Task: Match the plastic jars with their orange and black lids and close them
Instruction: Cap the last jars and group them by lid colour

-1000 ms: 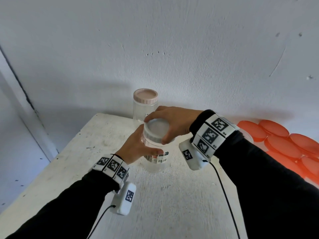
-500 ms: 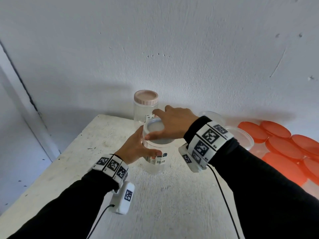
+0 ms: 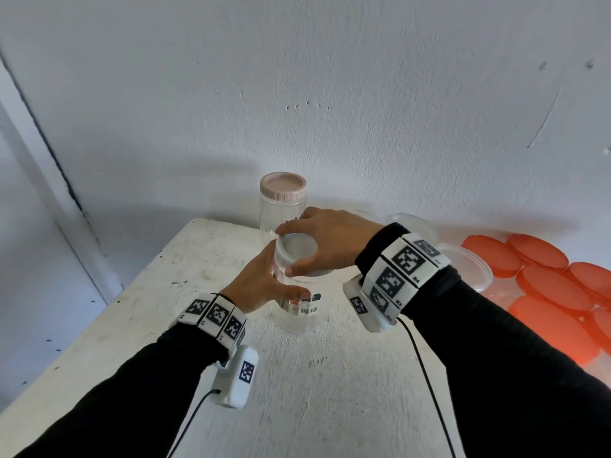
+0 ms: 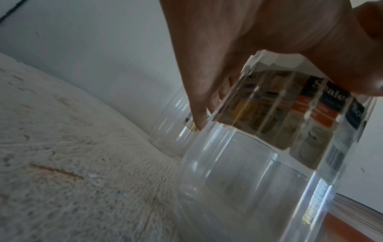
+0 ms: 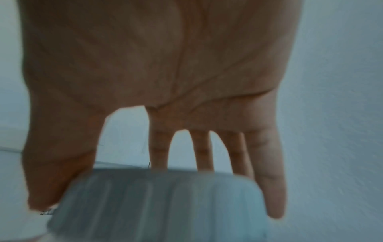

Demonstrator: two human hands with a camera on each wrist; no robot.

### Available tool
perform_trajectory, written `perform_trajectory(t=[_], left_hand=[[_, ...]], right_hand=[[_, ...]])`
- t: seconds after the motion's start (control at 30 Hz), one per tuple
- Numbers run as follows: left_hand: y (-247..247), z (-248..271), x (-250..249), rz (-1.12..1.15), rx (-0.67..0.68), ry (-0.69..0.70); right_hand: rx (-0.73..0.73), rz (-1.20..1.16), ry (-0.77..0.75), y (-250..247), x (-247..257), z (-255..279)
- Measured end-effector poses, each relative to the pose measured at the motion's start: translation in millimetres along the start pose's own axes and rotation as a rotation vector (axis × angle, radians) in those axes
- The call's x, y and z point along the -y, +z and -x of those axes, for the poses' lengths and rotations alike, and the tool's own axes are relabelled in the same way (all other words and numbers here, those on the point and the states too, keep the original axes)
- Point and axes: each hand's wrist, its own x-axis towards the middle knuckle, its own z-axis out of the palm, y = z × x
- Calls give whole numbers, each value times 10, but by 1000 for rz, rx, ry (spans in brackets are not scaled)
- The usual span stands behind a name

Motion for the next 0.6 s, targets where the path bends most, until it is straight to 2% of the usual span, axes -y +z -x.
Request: perform_trajectory(t=[0.2,0.5,0.6], left_hand=[[32,11,42,-25,-77,-9],[25,25,19,-101,-112,-16],[-12,31,39,-128,-150,-11]], right_hand=[[-109,-7,19,90,-6,46],[-241,-9,-4,249,-26,43],[-255,-78,-20,287,-58,38]])
